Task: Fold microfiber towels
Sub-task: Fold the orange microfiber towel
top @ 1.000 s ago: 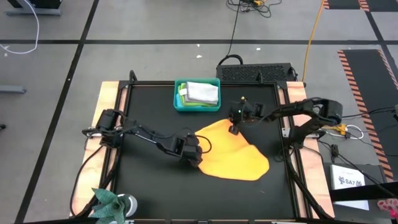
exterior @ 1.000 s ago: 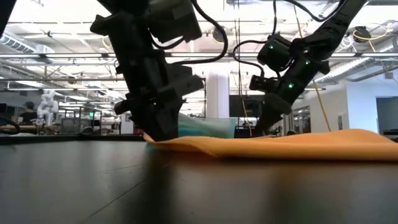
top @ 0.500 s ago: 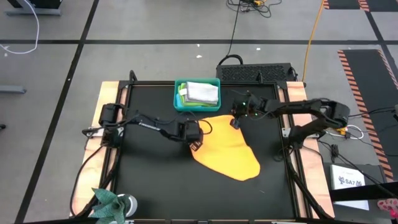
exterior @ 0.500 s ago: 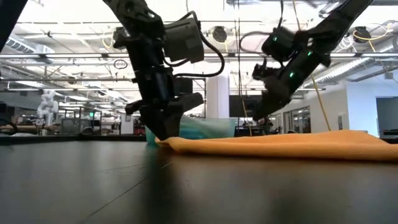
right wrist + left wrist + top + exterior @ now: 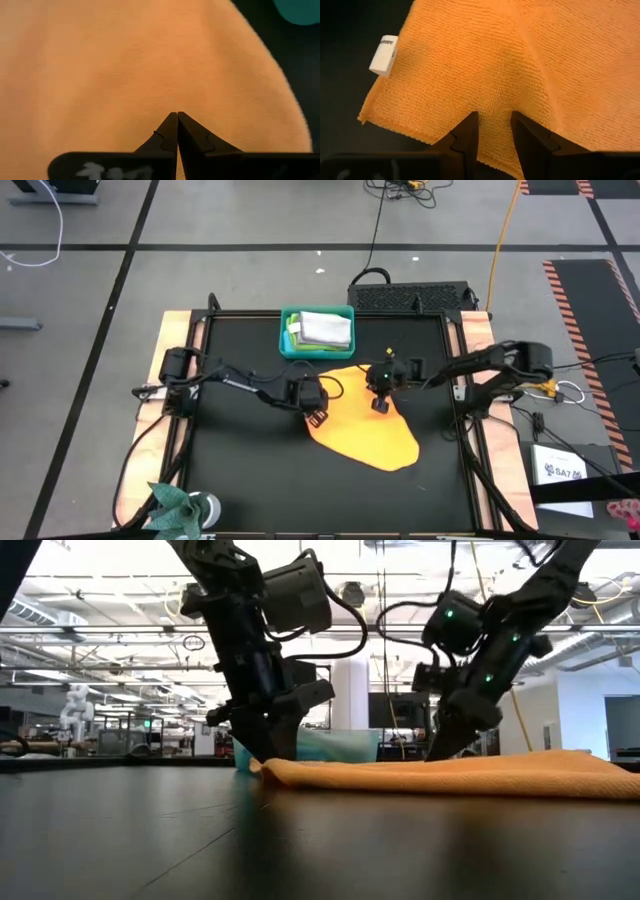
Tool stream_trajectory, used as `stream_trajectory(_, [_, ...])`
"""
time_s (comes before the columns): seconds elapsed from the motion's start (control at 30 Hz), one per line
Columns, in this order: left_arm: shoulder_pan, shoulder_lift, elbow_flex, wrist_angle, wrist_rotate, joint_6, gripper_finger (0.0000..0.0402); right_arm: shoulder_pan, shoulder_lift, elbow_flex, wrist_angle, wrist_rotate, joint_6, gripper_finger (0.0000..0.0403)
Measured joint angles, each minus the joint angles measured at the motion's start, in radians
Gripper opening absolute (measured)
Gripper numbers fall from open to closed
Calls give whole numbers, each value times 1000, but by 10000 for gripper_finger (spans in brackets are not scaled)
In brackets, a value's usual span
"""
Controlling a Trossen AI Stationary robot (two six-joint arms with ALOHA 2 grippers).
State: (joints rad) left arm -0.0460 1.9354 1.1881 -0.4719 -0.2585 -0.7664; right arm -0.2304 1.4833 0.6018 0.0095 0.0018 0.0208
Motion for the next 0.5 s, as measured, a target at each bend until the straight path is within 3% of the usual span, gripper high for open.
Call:
stream_trajectory(0.27, [-38, 0, 0, 3, 5, -57, 118, -91, 44, 0, 83, 53, -96, 0])
stream_trajectory(0.5, [-67, 0, 0, -2, 21, -78, 118, -169, 35, 16, 89, 38, -114, 0])
